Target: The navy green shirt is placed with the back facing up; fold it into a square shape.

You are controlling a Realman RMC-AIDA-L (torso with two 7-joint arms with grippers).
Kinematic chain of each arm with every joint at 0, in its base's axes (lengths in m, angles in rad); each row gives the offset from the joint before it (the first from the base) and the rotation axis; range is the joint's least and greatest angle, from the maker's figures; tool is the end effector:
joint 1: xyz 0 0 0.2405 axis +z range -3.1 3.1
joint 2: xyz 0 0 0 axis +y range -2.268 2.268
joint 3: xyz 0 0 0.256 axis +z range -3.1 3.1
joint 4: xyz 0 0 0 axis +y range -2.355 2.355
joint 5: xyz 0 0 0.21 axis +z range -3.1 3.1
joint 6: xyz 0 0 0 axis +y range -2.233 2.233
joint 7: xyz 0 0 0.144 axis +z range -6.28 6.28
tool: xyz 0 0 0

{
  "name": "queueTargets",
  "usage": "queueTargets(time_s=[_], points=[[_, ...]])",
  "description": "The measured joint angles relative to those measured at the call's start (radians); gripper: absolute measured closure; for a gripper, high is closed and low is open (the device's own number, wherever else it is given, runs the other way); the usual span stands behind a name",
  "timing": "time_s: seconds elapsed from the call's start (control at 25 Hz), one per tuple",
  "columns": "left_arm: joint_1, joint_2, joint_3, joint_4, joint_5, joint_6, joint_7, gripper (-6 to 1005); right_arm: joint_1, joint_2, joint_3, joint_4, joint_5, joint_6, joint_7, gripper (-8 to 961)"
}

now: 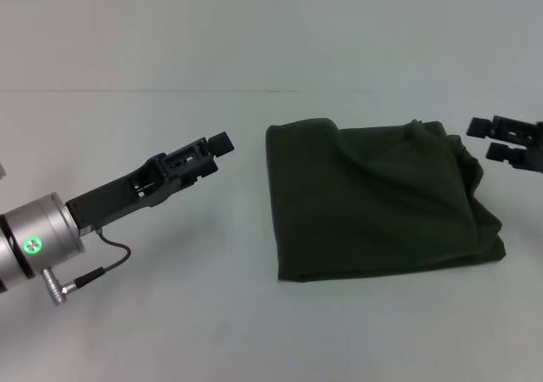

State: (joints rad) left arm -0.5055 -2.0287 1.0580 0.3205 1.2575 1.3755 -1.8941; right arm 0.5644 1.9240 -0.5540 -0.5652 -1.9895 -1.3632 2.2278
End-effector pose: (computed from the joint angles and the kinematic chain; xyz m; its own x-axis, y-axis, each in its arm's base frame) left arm -0.2632 0.3368 -0.0203 0.0020 0.7346 0.6785 0.8369 -0.3725 0.4009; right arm 0.3067 0.3736 0.0716 0.0868 -0.7600 -0.6441 -0.9694 -0.2136 0.1214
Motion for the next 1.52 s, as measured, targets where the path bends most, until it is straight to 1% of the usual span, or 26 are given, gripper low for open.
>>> queueTargets(time_s=[0.12,0.16,0.28,0.36,0.56,0.6,0.84,1.04,1.48,1.52], points=[[0.005,0.0,0.001,0.01,0.013,0.006,0.004,167,0.082,-0.028,-0.003,-0.001,-0.12,0.012,0.129,77],[0.006,0.0,0.0,0.011,0.019,0.008,0.007,167,0.103,-0.034,-0.003,-0.001,-0.157,0.018,0.165,49],[0.006,0.001,-0.003,0.013,0.03,0.012,0.012,167,0.164,-0.042,-0.005,-0.001,-0.242,0.041,0.249,52],[0.006,0.002,-0.002,0.014,0.031,0.013,0.017,167,0.193,-0.041,-0.022,-0.001,-0.271,0.066,0.278,53],[0.007,0.002,0.0,0.014,0.032,0.011,0.026,167,0.233,-0.03,-0.094,0.005,-0.28,0.121,0.312,56],[0.007,0.002,0.0,0.014,0.032,0.009,0.027,167,0.239,-0.024,-0.124,0.008,-0.28,0.144,0.32,56],[0.007,0.003,-0.003,0.014,0.033,0.005,0.036,167,0.242,-0.011,-0.182,0.007,-0.29,0.184,0.34,59],[0.008,0.002,-0.005,0.014,0.033,0.003,0.039,167,0.242,-0.005,-0.207,-0.004,-0.298,0.206,0.331,260],[0.009,0.003,-0.007,0.014,0.033,-0.004,0.048,168,0.25,0.003,-0.224,-0.005,-0.298,0.224,0.327,477],[0.009,0.004,-0.007,0.014,0.033,-0.007,0.048,168,0.25,0.003,-0.227,-0.004,-0.298,0.226,0.327,556]])
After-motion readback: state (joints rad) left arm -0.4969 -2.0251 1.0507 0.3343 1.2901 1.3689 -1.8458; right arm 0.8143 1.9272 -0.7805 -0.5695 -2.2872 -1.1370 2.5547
